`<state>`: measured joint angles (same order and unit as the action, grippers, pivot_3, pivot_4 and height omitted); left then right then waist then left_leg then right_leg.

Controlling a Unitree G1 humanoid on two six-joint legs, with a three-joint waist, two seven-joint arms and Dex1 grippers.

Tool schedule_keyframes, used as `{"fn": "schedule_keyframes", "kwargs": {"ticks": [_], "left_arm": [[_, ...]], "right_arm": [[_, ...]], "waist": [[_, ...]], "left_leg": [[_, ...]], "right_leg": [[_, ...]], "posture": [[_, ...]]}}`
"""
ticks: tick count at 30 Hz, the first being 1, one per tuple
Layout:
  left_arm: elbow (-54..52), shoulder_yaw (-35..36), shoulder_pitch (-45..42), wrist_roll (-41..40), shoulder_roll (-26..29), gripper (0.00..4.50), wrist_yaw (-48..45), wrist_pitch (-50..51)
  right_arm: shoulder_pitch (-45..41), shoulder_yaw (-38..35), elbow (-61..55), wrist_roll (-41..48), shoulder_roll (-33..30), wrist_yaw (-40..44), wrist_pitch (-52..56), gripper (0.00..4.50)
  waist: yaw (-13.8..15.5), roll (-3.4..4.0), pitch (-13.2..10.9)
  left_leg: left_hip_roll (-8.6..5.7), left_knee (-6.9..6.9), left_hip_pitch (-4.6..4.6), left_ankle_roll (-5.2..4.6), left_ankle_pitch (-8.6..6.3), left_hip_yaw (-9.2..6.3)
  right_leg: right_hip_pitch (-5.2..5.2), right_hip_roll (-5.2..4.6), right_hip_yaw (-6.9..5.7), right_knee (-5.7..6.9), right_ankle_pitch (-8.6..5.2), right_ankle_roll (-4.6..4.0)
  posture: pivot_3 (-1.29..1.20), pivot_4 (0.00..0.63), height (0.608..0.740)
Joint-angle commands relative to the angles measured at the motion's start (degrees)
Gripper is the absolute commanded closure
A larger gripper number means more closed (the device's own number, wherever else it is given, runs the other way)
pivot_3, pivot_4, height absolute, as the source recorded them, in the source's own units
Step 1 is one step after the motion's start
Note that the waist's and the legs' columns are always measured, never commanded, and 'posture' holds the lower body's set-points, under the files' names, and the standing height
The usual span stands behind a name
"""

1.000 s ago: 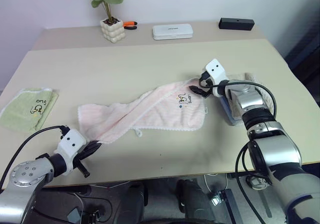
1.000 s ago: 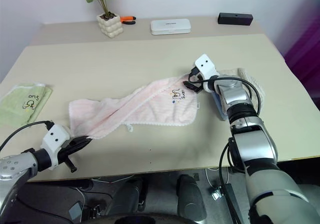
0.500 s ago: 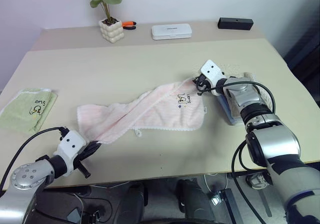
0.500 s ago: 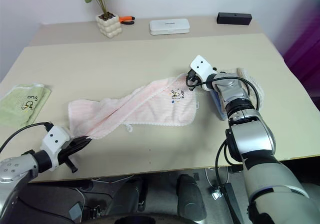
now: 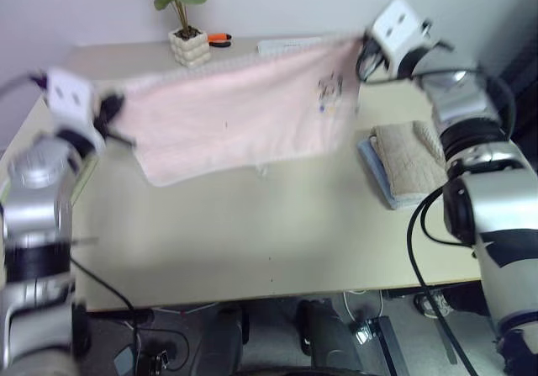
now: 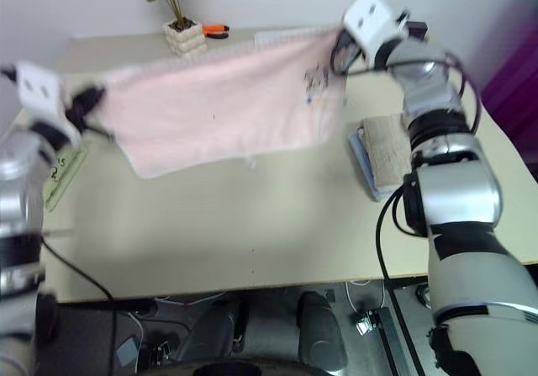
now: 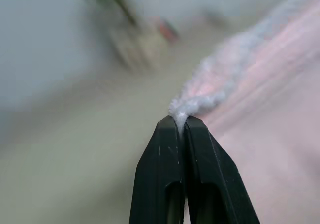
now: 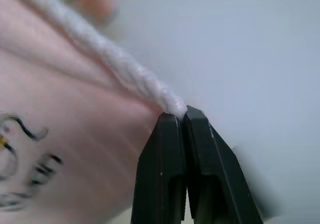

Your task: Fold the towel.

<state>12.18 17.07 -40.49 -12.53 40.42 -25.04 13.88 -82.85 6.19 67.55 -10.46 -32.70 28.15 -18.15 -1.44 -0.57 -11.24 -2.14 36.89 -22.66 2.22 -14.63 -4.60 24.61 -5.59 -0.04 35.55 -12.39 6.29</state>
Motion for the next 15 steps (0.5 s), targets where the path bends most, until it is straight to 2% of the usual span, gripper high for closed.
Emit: {"fn": "schedule_keyframes", "kwargs": {"ticks": [1, 3, 6, 10, 15], "left_arm": [[7.92, 2.44, -7.44, 0.11, 1.86, 4.50, 1.44, -5.08], [9.51, 2.77, -8.95, -0.49, 3.55, 4.50, -0.78, -6.34], [6.27, 4.25, -3.26, -3.05, 5.70, 4.50, -6.04, -6.41], [-3.09, 8.02, 11.49, -6.88, 6.57, 4.50, -10.82, -3.39], [-20.48, 14.45, 38.33, -12.42, 7.37, 4.50, -20.04, 2.62]], "right_arm": [[-2.85, -2.05, -2.29, 1.12, -1.98, 0.74, -2.31, 4.46], [-2.45, -3.00, -5.27, 3.04, -2.49, 5.56, -2.78, 4.46], [2.88, -3.71, -14.01, 7.35, -3.11, 15.52, -1.01, 4.46], [16.04, -3.04, -32.37, 12.47, -5.36, 26.58, 7.14, 4.46], [38.85, -3.03, -58.70, 20.59, -11.87, 38.01, 22.62, 4.46]], "waist": [[-0.96, -0.03, 0.05], [-1.70, -0.03, 0.05], [-2.78, -0.04, 0.05], [-2.82, -0.02, 0.03], [-1.77, -0.04, 0.03]], "left_leg": [[0.02, -0.10, 0.07, 0.14, -0.03, 0.07], [0.01, -0.30, 0.10, 0.17, -0.10, 0.14], [0.00, -0.64, 0.09, 0.16, -0.10, 0.38], [0.10, -0.78, 0.15, 0.10, -0.14, 0.67], [0.11, -0.53, -0.16, -0.16, -0.28, 0.70]], "right_leg": [[-0.01, 0.00, 0.00, 0.00, -0.01, 0.02], [0.00, -0.03, 0.01, -0.17, -0.03, 0.05], [0.19, -0.17, 0.01, -0.27, -0.03, 0.07], [0.41, -0.22, 0.02, -0.17, -0.03, 0.07], [0.65, -0.28, 0.06, -0.01, -0.03, 0.06]], "posture": [[0.00, 0.150, 0.740], [0.00, 0.150, 0.740], [0.00, 0.150, 0.740], [0.00, 0.150, 0.740], [0.00, 0.150, 0.740]]}}
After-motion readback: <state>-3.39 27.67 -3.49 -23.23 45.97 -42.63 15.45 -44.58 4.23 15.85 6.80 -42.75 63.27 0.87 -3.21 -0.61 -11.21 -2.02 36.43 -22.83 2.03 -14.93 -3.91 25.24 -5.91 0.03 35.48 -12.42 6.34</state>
